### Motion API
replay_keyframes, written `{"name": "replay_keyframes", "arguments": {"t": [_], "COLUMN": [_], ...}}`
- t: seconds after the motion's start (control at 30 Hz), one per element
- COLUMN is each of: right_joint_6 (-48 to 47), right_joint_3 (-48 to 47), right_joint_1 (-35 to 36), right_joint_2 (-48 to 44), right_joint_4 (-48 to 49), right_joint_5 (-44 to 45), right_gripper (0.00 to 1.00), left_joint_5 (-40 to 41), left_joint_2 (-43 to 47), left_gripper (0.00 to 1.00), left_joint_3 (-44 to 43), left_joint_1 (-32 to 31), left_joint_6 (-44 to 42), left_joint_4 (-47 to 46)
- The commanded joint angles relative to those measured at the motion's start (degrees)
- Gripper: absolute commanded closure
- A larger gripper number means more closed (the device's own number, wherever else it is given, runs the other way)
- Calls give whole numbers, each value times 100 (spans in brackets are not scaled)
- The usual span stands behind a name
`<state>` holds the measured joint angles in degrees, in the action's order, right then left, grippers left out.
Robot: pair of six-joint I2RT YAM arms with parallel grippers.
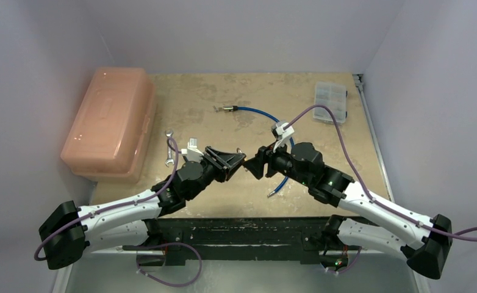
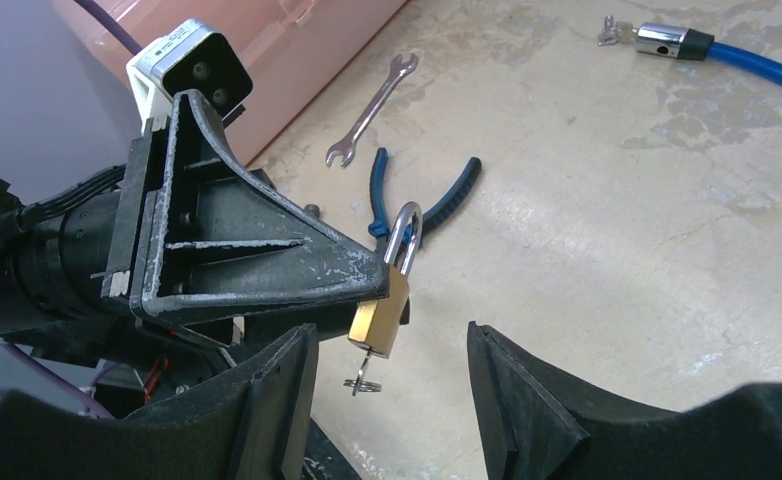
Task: Unlock with the key
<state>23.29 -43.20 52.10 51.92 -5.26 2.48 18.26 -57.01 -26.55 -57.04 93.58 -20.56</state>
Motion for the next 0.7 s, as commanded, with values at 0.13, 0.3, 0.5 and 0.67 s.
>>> {"name": "replay_keyframes", "arguments": {"t": [0.13, 0.3, 0.5, 0.67], "right_joint_6": [145, 164, 73, 47], "right_joint_3": [-375, -365, -252, -144], "right_joint_1": [185, 288, 336, 336], "right_joint_2": [342, 495, 506, 480], "right_joint_4": [473, 496, 713, 764], "right_joint_5": [301, 452, 456, 474], "right_gripper": [37, 38, 41, 43], "left_joint_5": [155, 206, 311, 369], "left_joint_2": [159, 197, 305, 374], "left_gripper": [100, 100, 100, 100], "left_joint_3": [-222, -274, -288, -282], "left_joint_1": [-24, -18, -20, -19], "left_joint_6": [332, 432, 492, 529], "left_joint_4": [57, 234, 356, 428]}}
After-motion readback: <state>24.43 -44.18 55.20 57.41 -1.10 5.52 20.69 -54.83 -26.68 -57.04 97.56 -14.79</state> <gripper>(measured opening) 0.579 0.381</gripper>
